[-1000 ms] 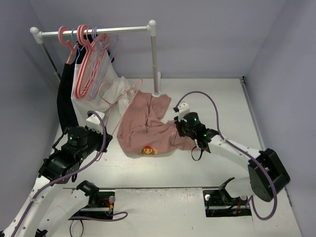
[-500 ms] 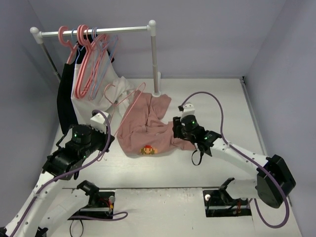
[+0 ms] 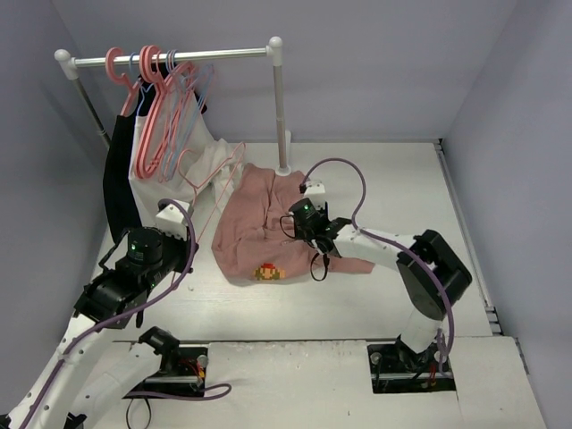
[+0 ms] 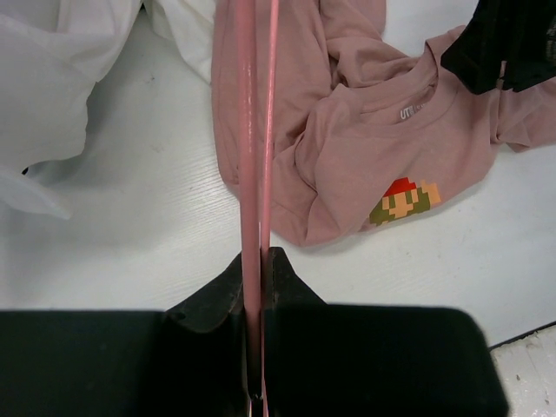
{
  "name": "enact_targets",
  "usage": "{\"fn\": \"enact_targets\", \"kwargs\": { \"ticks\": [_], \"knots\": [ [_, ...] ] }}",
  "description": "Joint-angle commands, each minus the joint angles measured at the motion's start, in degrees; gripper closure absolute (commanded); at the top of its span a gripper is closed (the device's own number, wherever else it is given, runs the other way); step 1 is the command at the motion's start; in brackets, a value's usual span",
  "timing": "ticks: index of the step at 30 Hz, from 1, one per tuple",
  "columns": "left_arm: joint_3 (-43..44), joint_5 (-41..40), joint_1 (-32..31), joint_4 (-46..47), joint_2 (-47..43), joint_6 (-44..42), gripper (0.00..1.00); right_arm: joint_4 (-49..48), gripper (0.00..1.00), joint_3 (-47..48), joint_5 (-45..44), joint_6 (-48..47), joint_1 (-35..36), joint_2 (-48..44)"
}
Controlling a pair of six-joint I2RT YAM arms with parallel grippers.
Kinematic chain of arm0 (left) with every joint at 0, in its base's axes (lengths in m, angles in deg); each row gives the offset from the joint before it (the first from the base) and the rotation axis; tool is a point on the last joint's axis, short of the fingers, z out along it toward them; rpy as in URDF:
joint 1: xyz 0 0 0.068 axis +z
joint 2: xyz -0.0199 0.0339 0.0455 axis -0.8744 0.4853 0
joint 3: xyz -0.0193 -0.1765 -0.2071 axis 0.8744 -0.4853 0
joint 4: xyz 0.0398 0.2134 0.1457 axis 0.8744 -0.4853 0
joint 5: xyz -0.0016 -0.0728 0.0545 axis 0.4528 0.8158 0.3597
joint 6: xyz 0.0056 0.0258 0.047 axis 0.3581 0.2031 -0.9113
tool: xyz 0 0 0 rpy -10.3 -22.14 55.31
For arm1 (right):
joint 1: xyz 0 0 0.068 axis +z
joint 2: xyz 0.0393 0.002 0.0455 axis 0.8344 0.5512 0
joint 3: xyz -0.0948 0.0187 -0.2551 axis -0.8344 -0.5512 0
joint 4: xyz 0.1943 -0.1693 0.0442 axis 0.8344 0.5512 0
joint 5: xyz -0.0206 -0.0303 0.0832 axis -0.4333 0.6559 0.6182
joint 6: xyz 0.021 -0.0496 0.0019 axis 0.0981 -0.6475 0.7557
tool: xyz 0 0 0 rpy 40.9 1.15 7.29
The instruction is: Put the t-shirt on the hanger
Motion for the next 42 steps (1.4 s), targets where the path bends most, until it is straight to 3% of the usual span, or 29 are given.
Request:
{"fn": "enact_targets", "kwargs": {
  "ticks": [1, 13, 17, 20, 23, 28, 33, 42],
  "knots": [
    [1.4, 0.1, 0.4, 3.4, 0.3, 0.3, 1.00, 0.1, 0.58, 4.2, -5.9, 3.9, 0.2, 2.9],
    [1.4, 0.8, 0.4, 3.7, 0.3, 0.2, 1.00, 1.1, 0.60, 5.9, -8.5, 7.0, 0.3, 8.8],
    [1.4, 1.0, 0.4, 3.6, 0.3, 0.3, 1.00, 1.3, 0.68, 5.4, -8.9, 7.4, 0.3, 8.5],
    [1.4, 1.3, 0.4, 3.7, 0.3, 0.2, 1.00, 1.5, 0.89, 4.4, -10.0, 6.5, 0.2, 6.5],
    [1.5, 5.2, 0.4, 3.8, 0.3, -0.1, 1.00, 2.4, 1.00, 3.4, -10.4, 4.8, 0.2, 4.3],
    [1.5, 13.9, 0.1, 5.3, 0.6, -1.0, 1.00, 2.8, 1.00, -0.4, -9.5, 1.3, 0.0, -3.4],
    [1.8, 23.2, -1.3, 5.3, 3.2, -2.3, 1.00, 2.7, 1.00, -3.6, -2.5, -3.5, -1.9, -11.7],
    [1.8, 27.3, -11.1, 5.2, 8.0, -4.0, 1.00, 2.8, 1.00, -7.8, 7.7, -10.3, -8.4, -22.1]
  ]
}}
